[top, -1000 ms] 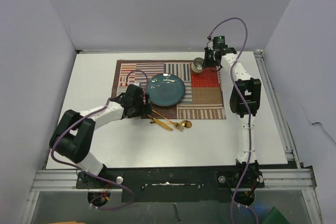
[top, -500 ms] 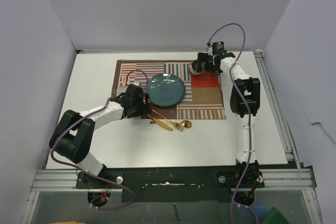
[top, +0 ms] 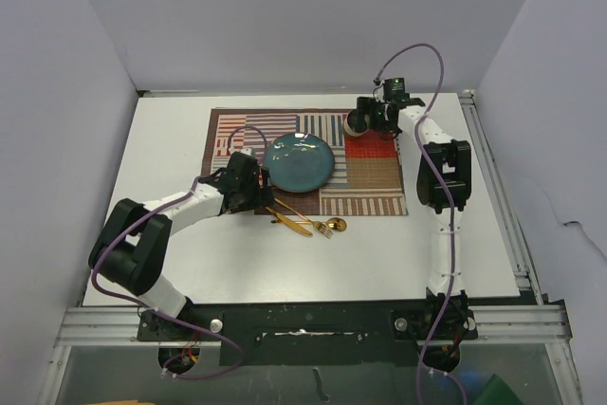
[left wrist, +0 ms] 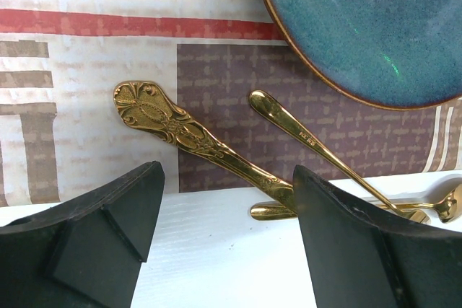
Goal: Set the dinner table for one person
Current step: Place the cup on the napkin.
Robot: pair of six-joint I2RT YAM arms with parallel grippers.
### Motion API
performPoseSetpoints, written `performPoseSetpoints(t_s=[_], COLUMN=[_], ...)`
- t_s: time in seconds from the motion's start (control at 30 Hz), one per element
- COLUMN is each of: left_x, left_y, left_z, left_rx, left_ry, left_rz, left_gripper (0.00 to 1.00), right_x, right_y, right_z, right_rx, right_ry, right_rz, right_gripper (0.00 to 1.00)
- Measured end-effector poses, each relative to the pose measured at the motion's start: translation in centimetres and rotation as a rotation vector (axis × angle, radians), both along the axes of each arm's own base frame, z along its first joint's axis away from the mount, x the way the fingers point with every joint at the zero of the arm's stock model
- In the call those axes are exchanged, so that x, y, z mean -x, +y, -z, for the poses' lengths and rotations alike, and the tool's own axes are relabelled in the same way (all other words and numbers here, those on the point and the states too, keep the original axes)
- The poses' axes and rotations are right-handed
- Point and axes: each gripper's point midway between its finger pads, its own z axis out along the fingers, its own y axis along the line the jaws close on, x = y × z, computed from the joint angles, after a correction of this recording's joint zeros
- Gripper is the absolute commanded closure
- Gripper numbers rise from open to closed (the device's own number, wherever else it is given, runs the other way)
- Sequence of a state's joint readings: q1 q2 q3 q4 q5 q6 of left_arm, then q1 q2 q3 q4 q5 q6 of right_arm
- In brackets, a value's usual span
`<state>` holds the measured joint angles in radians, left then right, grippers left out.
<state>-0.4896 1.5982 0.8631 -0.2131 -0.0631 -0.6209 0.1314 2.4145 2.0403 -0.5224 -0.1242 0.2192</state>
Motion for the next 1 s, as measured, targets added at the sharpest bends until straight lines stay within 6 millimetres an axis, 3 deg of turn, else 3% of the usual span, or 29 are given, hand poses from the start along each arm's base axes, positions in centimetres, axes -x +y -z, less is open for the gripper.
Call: performPoseSetpoints(t_s=[0.13, 0.23, 0.43, 0.57, 0.77, 0.9, 1.0], left_x=[0.0, 0.0, 0.0, 0.0, 0.0, -0.1, 0.0], left_y=[0.0, 0.0, 0.0, 0.0, 0.0, 0.3, 1.0], left_z=[0.0, 0.0, 0.0, 0.0, 0.0, -0.8, -1.8], left_rx=[0.0, 0.0, -0.001, -0.001, -0.001, -0.011, -0.039], left_ry=[0.0, 0.0, 0.0, 0.0, -0.002, -0.022, -0.049], left_rz=[0.001, 0.001, 0.0, -0.001, 0.0, 0.001, 0.007], left_gripper=[0.27, 0.27, 0.27, 0.27, 0.27, 0.27, 0.27], right_x=[0.6, 0.6, -1.0, -1.0, 3.1, 7.8, 12.1], right_y=[0.0, 0.0, 0.5, 0.6, 1.4, 3.5, 6.3], right_z=[-0.6, -2.3, -9.2, -13.1, -16.2, -18.0, -19.2], right_rx=[-0.001, -0.008, -0.019, -0.024, -0.045, 0.0, 0.111], right_ry=[-0.01, -0.046, -0.229, -0.329, -0.374, -0.399, -0.446], right_rz=[-0.002, -0.01, -0.053, -0.066, -0.079, -0.077, -0.084], right_gripper=[0.02, 0.02, 0.02, 0.03, 0.02, 0.03, 0.02])
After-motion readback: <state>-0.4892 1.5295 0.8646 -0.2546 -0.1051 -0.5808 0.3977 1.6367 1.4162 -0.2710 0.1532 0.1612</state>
